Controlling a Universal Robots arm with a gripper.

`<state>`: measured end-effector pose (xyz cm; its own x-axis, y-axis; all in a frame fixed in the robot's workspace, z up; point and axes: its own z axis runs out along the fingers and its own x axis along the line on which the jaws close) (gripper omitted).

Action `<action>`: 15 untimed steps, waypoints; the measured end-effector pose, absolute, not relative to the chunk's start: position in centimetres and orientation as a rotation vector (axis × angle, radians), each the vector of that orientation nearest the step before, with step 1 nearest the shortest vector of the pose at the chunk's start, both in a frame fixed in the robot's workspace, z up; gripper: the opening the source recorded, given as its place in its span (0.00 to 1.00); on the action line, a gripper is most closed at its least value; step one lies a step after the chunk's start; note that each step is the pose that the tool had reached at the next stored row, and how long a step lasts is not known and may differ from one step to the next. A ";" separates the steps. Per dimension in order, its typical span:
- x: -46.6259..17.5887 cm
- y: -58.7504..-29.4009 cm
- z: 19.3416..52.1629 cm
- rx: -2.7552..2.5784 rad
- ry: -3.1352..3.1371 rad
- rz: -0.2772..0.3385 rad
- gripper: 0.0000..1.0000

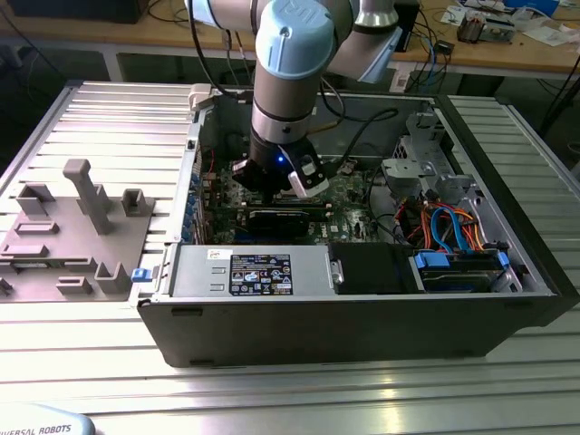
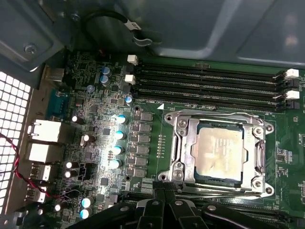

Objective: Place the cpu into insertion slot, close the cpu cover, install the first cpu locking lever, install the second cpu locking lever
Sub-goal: 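Install the second cpu locking lever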

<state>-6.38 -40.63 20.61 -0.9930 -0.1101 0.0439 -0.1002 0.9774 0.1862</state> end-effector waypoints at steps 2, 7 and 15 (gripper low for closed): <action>-6.4 -40.6 20.5 0.164 -3.070 -0.290 0.11; -6.4 -40.6 20.2 0.164 -3.069 -0.302 0.11; -6.5 -40.1 20.0 0.164 -3.069 -0.304 0.11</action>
